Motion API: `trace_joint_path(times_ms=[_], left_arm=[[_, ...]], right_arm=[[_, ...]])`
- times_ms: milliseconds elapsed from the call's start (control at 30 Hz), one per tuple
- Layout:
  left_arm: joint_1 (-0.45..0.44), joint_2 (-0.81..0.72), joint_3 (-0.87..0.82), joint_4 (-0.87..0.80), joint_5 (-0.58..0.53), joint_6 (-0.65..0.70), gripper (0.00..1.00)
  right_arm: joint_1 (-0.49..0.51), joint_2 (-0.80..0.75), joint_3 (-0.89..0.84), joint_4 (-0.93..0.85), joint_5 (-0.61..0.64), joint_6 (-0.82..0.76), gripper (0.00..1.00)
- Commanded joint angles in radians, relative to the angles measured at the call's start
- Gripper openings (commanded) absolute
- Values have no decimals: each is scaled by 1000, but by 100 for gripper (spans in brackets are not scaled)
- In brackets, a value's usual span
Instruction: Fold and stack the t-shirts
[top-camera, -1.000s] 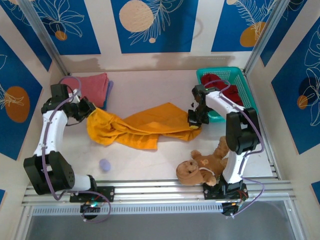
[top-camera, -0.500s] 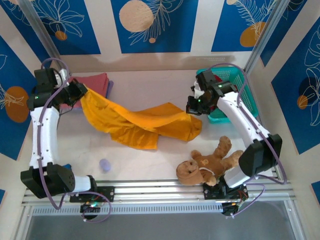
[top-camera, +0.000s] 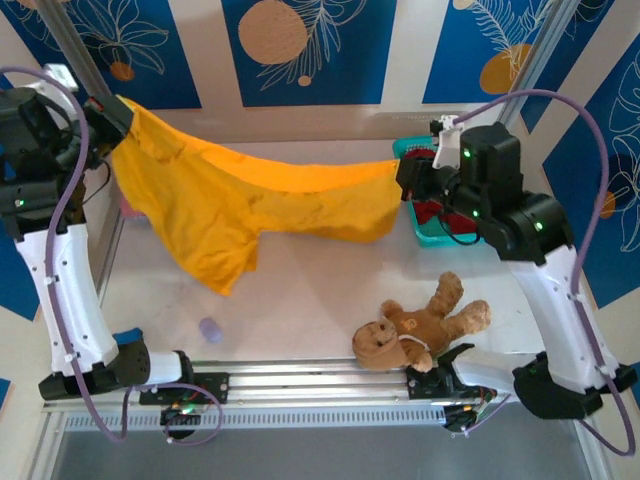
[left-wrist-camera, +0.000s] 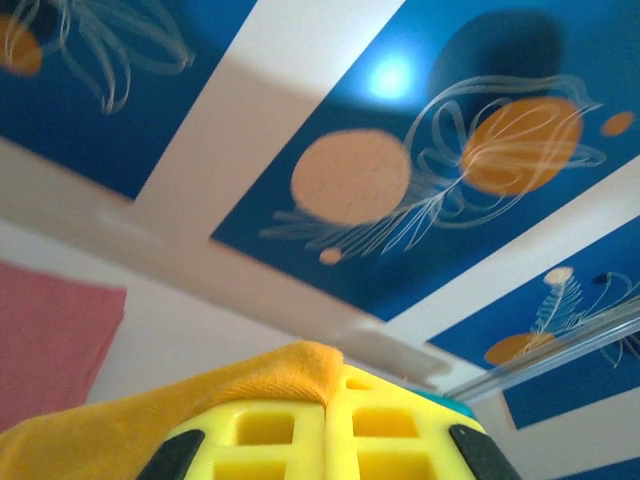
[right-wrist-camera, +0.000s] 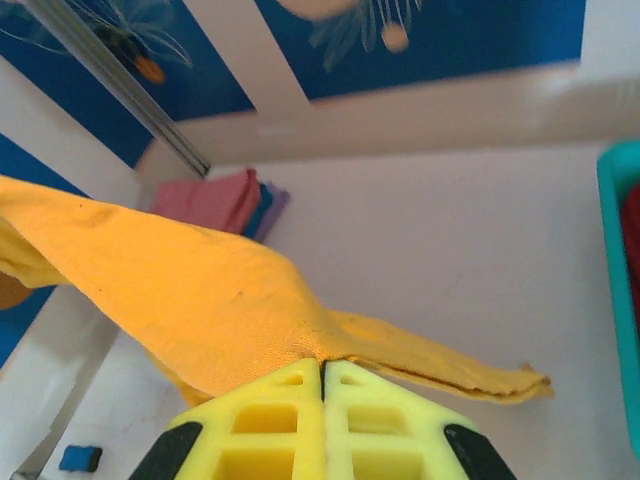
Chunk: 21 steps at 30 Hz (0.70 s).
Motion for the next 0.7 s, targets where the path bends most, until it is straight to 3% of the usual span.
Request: trace_joint_path(times_ms=[0,400,667], left_arm=[[-4,-16,92,8,-48,25,0],[-4,-151,149,75,-210,131,0],[-4,-80,246,78,-229,190,0]], right_arm=[[60,-54,25,124,153,-77,0],[169,-211,66,196,235,-147,0],[176,-138,155,225,285,-259,0]])
